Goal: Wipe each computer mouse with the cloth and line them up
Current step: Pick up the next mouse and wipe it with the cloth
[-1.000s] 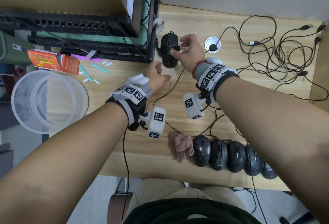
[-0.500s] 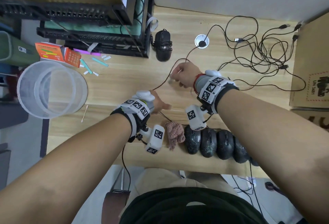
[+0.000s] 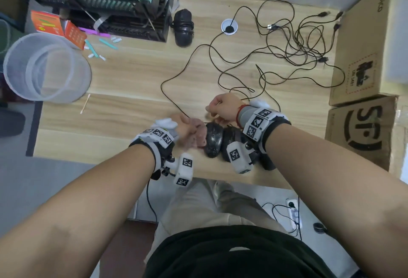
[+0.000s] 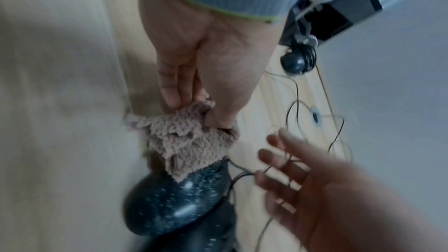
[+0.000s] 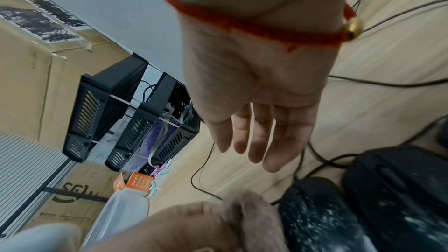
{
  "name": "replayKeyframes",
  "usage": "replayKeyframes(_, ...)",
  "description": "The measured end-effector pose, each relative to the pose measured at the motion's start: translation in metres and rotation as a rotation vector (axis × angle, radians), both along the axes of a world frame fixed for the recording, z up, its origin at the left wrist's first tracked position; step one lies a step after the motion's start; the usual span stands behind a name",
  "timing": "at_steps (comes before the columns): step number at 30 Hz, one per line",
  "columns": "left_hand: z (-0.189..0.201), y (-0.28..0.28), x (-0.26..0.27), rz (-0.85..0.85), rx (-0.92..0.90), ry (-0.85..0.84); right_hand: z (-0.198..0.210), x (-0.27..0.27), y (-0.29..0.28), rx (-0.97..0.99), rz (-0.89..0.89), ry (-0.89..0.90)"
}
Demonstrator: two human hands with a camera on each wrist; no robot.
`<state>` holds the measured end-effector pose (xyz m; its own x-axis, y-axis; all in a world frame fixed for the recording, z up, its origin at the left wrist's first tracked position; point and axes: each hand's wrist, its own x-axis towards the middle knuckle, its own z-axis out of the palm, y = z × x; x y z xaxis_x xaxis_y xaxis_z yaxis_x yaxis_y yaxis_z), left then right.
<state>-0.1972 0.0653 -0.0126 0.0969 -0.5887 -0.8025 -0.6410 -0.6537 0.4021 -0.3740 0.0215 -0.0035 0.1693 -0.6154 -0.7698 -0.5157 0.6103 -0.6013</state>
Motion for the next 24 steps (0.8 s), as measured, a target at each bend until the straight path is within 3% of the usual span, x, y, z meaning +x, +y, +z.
replayKeyframes(5, 0.031, 0.005, -0.017, 0.403, -0.092, 0.324, 0.019, -0.011, 0.026, 0.000, -0.067, -0.114)
replayKeyframes(8, 0.057, 0.006, -0.031, 0.505, -0.082, 0.534, 0.031, -0.016, 0.036, 0.024, -0.176, -0.249)
replayKeyframes(10, 0.065, 0.006, -0.038, 0.543, -0.050, 0.572, 0.033, -0.021, 0.038, -0.021, -0.229, -0.259)
replayKeyframes(13, 0.048, 0.009, -0.045, 0.485, -0.077, 0.349, 0.033, -0.037, 0.040, -0.086, -0.345, -0.178)
replayKeyframes(16, 0.026, 0.017, -0.048, 0.213, -0.062, 0.061, 0.026, -0.050, 0.038, -0.076, -0.442, -0.089)
replayKeyframes(24, -0.025, 0.047, -0.058, -0.156, -0.099, -0.106, -0.007, -0.063, 0.050, -0.069, -0.496, 0.008)
